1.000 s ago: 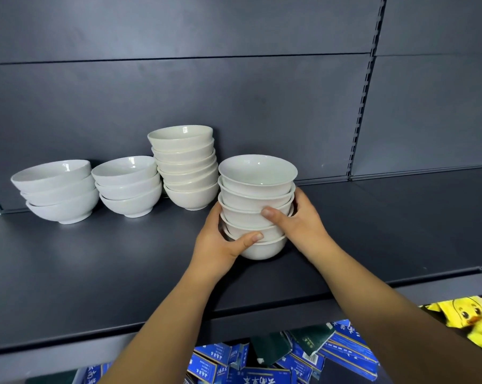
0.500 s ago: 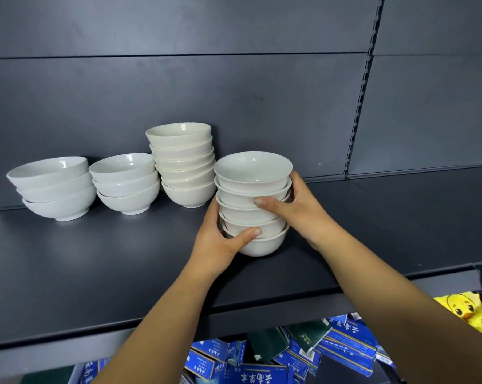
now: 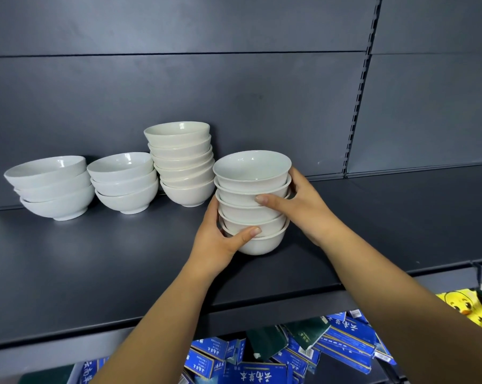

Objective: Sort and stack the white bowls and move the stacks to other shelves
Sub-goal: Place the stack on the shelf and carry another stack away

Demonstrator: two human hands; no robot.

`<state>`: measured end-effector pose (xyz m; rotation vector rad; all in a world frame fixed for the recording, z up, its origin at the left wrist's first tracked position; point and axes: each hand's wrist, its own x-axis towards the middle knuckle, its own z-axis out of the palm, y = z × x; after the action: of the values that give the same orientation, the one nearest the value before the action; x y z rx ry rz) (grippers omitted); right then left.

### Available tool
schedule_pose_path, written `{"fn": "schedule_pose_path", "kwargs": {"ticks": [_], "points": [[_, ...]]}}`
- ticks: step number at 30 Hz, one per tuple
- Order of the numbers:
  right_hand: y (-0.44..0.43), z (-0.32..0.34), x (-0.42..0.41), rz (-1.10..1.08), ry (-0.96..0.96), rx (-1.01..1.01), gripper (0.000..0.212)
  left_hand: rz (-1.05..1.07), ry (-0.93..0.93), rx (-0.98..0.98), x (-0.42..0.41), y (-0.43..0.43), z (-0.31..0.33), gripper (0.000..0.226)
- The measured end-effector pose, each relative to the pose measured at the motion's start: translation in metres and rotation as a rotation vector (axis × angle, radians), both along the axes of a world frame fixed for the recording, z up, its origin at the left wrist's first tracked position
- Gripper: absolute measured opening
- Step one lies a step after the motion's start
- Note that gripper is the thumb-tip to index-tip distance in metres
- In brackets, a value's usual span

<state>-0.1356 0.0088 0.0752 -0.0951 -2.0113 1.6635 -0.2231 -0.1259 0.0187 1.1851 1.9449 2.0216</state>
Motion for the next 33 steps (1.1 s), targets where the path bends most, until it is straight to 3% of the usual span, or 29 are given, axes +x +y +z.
{"fn": "schedule_pose_path", "kwargs": {"ticks": [7,11,20,23,28,33], "points": [[0.005,-0.004,-0.003,0.042,0.003,-0.005,0.081,-0.020,0.017,0.013,0.001,-0.001,0.000,0.093],[0.005,-0.026,-0.004,0.051,0.027,-0.150,0.099,-0.073,-0.011,0.002,0.006,0.000,0.001,0.109],[-0.016,-0.051,0.000,0.120,0.094,-0.325,0.070,-0.075,-0.009,-0.073,0.007,0.000,-0.002,0.115],[-0.021,-0.052,0.010,0.095,0.130,-0.339,0.060,-0.105,0.006,-0.062,0.014,-0.003,-0.001,0.107],[-0.020,-0.049,0.045,0.019,0.194,-0.335,0.083,-0.189,0.013,-0.027,0.040,0.006,0.003,0.108],[0.002,-0.035,0.097,-0.094,0.270,-0.327,0.083,-0.312,0.047,0.001,0.083,0.037,0.021,0.105]]}}
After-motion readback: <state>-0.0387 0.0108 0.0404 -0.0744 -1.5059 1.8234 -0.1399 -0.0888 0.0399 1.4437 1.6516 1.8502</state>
